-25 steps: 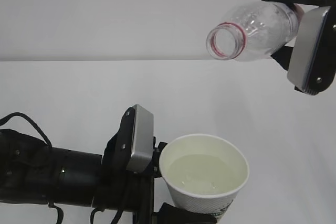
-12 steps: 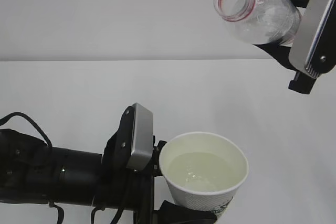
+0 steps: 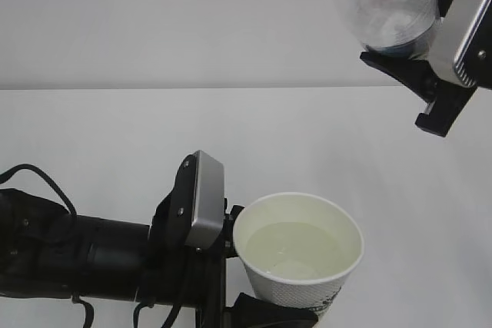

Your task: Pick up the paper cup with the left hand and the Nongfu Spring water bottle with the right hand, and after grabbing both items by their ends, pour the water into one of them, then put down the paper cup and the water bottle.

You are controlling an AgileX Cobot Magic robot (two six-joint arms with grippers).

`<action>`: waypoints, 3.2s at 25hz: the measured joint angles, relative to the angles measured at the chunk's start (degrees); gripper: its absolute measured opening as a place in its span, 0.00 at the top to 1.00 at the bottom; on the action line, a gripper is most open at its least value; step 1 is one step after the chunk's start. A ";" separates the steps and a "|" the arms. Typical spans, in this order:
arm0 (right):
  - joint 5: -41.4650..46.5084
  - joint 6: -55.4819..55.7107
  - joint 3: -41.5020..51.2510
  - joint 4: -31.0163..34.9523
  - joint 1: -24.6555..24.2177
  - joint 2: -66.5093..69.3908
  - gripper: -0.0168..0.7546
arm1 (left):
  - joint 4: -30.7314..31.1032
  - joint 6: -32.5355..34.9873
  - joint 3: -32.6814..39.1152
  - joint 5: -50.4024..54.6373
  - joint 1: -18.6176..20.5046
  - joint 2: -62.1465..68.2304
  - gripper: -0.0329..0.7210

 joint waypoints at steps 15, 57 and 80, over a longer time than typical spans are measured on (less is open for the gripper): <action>0.00 11.54 0.00 0.00 0.00 0.00 0.35 | -0.12 0.00 0.00 0.00 0.00 0.00 0.24; -4.83 2.56 16.38 44.48 -3.39 0.00 0.35 | 0.07 0.00 0.00 0.20 0.00 0.00 0.25; -11.73 -4.07 22.07 62.01 -3.39 2.99 0.35 | 0.20 0.00 0.00 0.20 0.00 0.00 0.25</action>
